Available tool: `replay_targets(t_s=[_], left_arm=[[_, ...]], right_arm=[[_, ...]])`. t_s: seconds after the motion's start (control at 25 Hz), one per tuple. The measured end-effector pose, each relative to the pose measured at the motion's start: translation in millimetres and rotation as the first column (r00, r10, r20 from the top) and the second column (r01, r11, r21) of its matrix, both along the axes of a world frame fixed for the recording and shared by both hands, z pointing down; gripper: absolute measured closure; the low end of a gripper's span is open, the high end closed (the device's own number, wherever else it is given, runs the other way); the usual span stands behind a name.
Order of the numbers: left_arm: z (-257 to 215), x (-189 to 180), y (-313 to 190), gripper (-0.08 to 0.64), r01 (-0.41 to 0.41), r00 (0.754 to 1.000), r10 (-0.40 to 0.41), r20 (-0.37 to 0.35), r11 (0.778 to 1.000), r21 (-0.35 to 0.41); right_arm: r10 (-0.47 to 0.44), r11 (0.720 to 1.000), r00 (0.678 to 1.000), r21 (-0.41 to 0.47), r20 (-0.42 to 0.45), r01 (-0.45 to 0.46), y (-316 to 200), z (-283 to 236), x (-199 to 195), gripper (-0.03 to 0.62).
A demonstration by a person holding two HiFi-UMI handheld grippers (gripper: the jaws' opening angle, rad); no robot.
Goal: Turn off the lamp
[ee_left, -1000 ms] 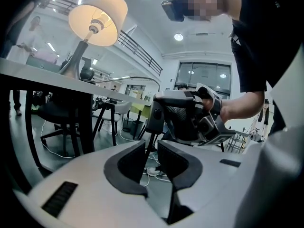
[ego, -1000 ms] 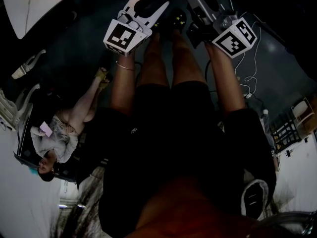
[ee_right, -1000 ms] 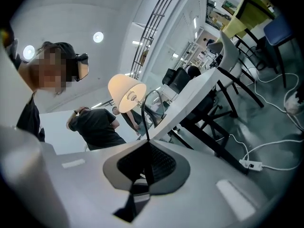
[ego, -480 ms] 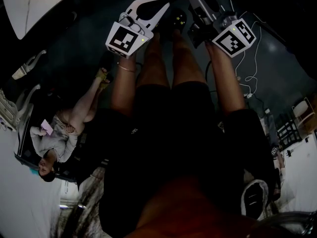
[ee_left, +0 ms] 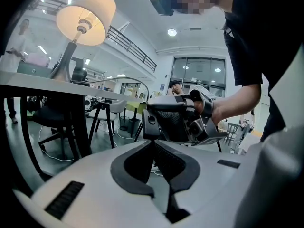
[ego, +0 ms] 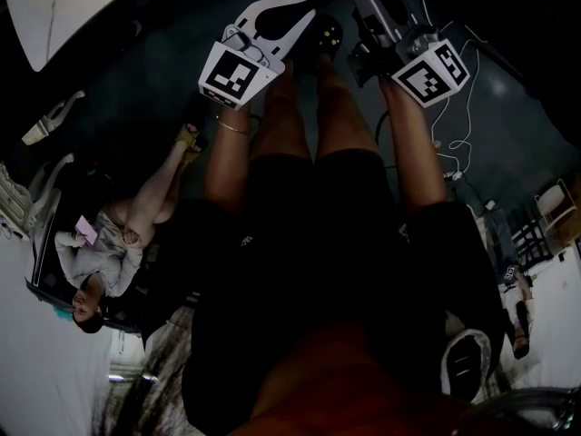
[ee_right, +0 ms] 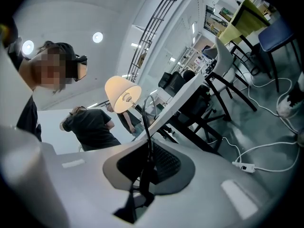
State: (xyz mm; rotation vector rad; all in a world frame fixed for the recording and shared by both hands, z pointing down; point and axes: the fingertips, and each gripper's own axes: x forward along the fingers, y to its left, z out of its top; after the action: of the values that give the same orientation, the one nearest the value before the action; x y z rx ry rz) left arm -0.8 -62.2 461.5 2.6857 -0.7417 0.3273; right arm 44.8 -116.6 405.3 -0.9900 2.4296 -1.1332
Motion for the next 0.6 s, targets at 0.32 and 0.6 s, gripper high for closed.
replay_targets(t_s=[0.32,0.6], left_arm=[[-2.7,-3.4,-0.6,0.538,0.001,1.0,-0.001,-0.017,1.0,-0.001],[-5.2,-1.9,-1.3,0.537,0.001,0.999,-0.002,-0.032,1.0,-0.006]], right_arm=[[-0.033,0.999,0.999,0.013,-0.013,0.033,7.1,2.9,-8.8,0.561],[-0.076,0.997,0.997,-0.013,0.012,0.077,15.8,12.0,-19.6,0.525]])
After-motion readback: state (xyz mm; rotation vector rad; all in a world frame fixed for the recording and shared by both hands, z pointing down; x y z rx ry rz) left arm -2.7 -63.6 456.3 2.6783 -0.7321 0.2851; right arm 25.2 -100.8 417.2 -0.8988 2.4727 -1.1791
